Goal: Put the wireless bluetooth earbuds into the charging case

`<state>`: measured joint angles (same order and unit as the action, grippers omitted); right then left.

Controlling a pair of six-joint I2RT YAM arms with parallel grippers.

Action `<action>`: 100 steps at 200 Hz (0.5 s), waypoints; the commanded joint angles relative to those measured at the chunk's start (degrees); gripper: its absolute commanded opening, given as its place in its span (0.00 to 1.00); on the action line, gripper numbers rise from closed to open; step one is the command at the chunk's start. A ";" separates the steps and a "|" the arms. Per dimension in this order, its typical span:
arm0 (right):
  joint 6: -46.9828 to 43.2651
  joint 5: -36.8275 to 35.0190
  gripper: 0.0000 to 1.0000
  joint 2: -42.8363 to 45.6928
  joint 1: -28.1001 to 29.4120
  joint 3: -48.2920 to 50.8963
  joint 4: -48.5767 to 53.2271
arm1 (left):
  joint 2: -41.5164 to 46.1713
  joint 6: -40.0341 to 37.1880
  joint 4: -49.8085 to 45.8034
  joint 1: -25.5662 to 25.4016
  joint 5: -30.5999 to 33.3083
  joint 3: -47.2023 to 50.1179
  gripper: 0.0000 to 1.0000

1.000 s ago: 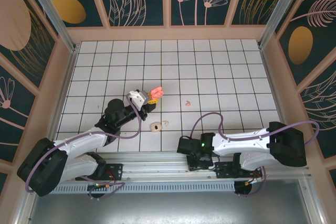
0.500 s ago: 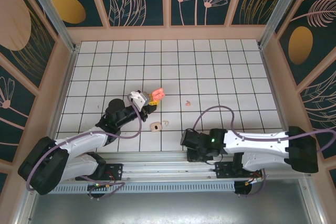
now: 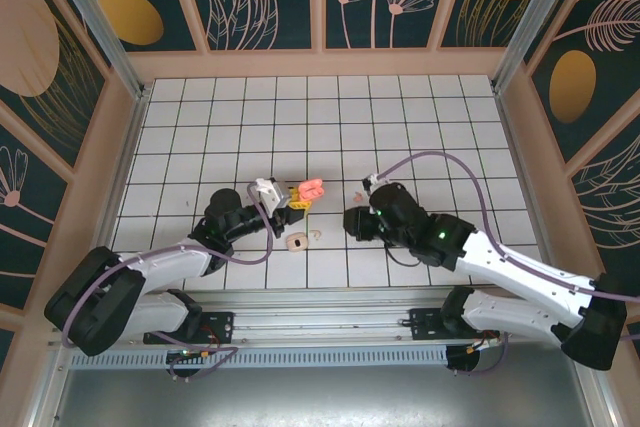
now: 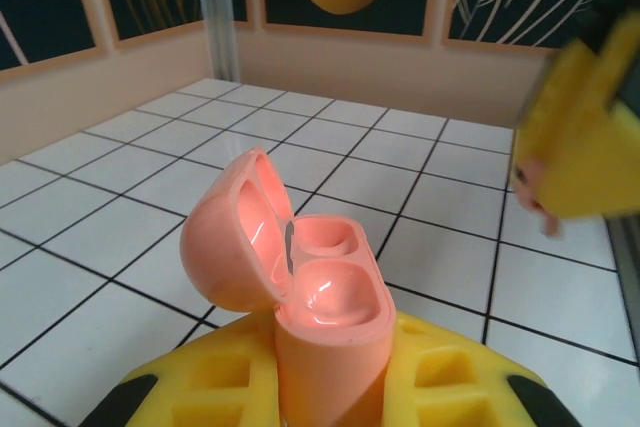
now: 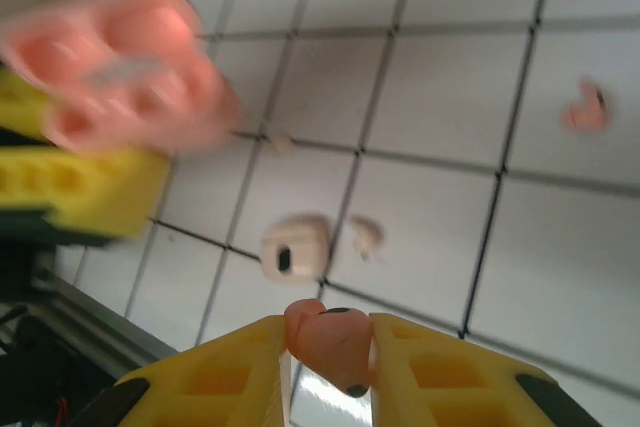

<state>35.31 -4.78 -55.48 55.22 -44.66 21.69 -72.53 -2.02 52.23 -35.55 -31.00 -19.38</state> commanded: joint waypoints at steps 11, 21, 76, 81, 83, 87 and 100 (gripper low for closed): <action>-15.13 5.83 0.24 -0.57 -2.68 -3.33 -14.31 | -0.59 0.57 4.92 -0.05 -6.22 -0.34 0.02; -17.05 8.51 0.25 -0.99 -3.33 -3.19 -17.14 | -0.59 0.52 5.42 -0.03 -6.75 -0.38 0.02; -19.66 18.04 0.25 -4.28 -5.04 -1.59 -27.85 | -1.59 4.74 11.56 -0.05 -8.41 -0.75 0.02; -19.81 18.41 0.25 -4.53 -5.00 -1.65 -28.29 | -1.72 5.05 11.87 -0.05 -8.53 -0.75 0.02; -19.90 18.53 0.25 -4.65 -5.05 -1.61 -28.46 | -1.73 5.17 11.92 -0.09 -8.54 -0.75 0.02; -19.91 18.84 0.25 -4.78 -5.04 -1.59 -28.74 | -1.71 5.28 12.20 -0.05 -8.57 -0.83 0.02; -20.00 19.73 0.25 -5.31 -5.09 -1.51 -29.48 | -1.82 5.69 12.50 -0.06 -8.29 -0.75 0.02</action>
<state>17.61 10.79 -60.05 50.59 -46.33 -1.72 -73.89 1.28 59.75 -35.55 -37.60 -19.38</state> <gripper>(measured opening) 0.248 0.173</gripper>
